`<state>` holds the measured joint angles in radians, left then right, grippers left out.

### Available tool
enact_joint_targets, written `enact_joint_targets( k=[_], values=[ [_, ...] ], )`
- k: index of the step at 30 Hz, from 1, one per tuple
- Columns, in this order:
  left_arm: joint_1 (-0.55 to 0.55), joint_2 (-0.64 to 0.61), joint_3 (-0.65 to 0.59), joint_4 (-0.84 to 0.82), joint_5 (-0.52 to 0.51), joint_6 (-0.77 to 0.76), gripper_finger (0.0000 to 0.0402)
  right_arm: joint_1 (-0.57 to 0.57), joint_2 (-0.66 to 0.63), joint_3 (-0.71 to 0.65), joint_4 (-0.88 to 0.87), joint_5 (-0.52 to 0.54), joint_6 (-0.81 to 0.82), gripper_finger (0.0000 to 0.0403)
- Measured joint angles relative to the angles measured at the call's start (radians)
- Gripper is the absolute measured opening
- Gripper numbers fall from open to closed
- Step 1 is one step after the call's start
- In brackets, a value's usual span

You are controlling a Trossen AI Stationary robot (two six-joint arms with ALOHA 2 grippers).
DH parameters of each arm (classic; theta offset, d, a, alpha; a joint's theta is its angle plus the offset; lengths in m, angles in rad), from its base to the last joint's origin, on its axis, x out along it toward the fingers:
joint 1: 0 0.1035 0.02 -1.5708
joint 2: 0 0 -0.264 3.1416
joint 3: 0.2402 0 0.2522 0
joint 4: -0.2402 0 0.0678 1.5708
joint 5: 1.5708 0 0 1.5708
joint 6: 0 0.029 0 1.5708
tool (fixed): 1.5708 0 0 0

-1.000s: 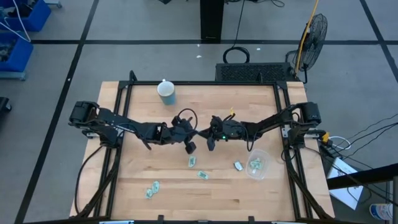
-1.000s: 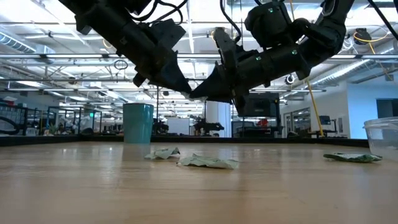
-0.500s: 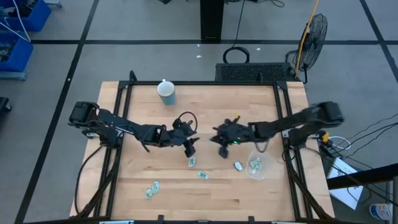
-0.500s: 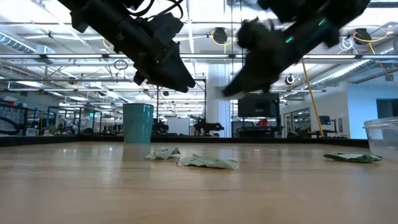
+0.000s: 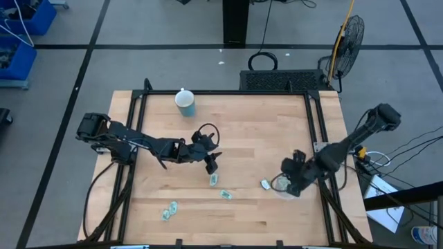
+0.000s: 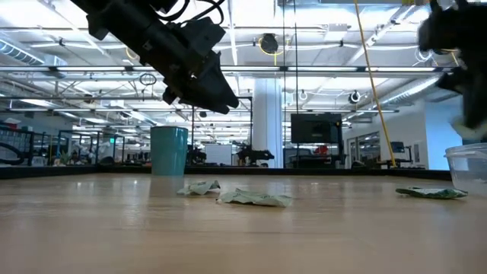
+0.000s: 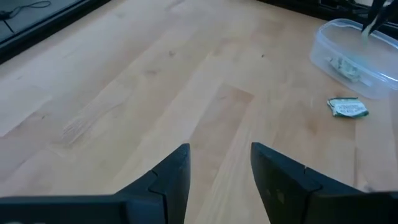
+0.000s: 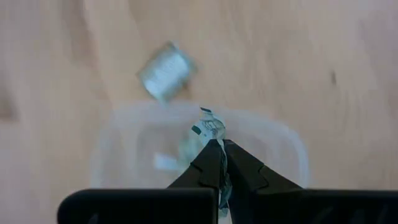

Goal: Pick and place Stevia / Truvia into bins
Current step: Put the stevia packet into the transparent container, then put the truvia packet into the transparent container

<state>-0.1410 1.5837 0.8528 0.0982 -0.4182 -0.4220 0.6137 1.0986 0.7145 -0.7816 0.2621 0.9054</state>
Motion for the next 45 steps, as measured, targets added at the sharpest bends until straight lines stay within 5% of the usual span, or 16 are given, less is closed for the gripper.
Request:
enact_joint_targets(
  k=[12, 23, 27, 32, 36, 42, 45],
  values=[
    [0.031, 0.000, 0.000, 0.003, -0.001, -0.009, 0.0175, 0.016, 0.053, -0.065, -0.009, 0.002, 0.039, 0.0058],
    [0.036, 0.000, 0.000, 0.035, -0.001, -0.002, 0.0175, -0.004, 0.014, 0.067, -0.040, 0.085, -0.183, 0.0099],
    [0.043, -0.001, 0.000, 0.070, -0.001, -0.007, 0.0175, -0.031, 0.009, 0.079, 0.199, 0.174, -0.361, 0.0099],
    [0.049, -0.001, 0.000, 0.114, -0.001, 0.003, 0.0175, -0.109, 0.118, 0.020, 0.472, 0.037, -0.489, 0.0114],
    [0.051, -0.001, 0.000, 0.144, 0.000, 0.002, 0.0175, -0.186, 0.233, 0.020, 0.445, 0.017, -0.504, 0.0135],
    [0.050, -0.001, 0.000, 0.143, 0.000, 0.005, 0.0175, -0.283, 0.340, 0.065, 0.367, -0.204, -0.506, 0.0150],
    [0.050, -0.001, 0.000, 0.140, 0.000, 0.012, 0.0175, -0.297, 0.372, 0.094, 0.281, -0.233, -0.522, 0.0146]
  ],
)
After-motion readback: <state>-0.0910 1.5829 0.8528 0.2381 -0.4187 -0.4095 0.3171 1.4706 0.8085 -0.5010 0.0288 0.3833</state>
